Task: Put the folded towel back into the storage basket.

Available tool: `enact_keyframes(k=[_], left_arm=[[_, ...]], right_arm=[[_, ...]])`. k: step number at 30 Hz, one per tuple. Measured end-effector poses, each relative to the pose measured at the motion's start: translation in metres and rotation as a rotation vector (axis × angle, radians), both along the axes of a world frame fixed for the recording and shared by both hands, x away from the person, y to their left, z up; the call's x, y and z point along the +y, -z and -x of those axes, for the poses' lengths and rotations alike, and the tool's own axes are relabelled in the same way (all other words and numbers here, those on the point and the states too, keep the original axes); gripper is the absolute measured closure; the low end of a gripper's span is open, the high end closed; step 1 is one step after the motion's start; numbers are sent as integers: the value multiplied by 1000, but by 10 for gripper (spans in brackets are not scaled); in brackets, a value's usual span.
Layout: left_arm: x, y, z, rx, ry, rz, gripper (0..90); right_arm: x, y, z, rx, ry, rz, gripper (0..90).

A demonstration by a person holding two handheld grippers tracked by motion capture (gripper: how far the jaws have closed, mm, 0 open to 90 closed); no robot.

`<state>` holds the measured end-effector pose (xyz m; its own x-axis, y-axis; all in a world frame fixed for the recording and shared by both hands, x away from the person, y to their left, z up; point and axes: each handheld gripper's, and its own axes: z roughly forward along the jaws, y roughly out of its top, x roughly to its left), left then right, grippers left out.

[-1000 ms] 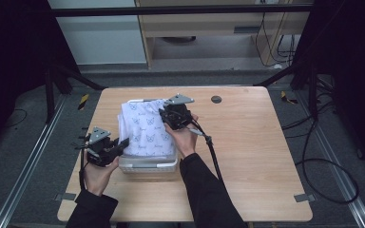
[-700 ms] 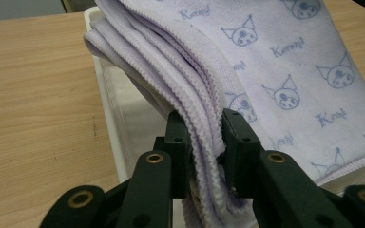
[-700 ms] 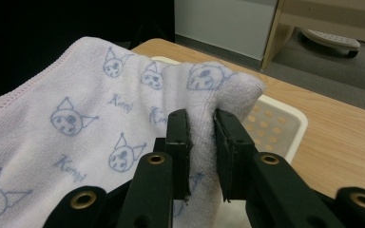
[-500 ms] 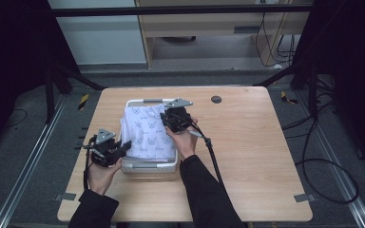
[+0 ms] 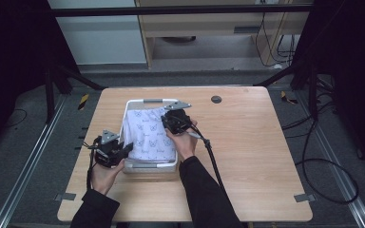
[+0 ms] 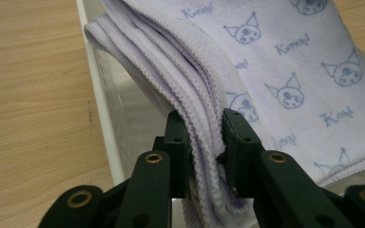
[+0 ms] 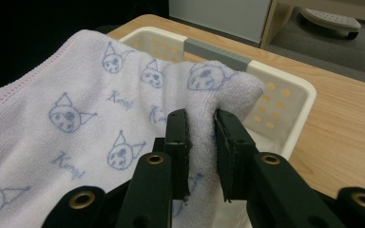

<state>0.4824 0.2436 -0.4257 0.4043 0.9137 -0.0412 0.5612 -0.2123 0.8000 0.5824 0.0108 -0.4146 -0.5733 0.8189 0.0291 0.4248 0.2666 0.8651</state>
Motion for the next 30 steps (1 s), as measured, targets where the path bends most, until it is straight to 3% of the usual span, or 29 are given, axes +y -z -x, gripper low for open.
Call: enact_keyframes(k=[5, 9, 12, 17, 23, 30], left_arm=[[-1, 3, -1, 0, -16, -21, 704], [-1, 3, -2, -3, -45, -33, 634], [1, 1, -1, -22, -58, -29, 589], [2, -4, 3, -50, -60, -19, 570], [0, -8, 7, -70, -41, -19, 537], [-1, -10, 10, -85, -20, -25, 485]], right_arm=[[1, 3, -1, -2, 3, 17, 746], [4, 7, -2, 21, 1, 54, 715], [3, 10, -2, 7, 7, 69, 672], [-2, 8, -3, 19, 9, 56, 588], [-19, 0, 5, 23, 13, 3, 487], [-46, -13, 23, -13, 16, -20, 363]])
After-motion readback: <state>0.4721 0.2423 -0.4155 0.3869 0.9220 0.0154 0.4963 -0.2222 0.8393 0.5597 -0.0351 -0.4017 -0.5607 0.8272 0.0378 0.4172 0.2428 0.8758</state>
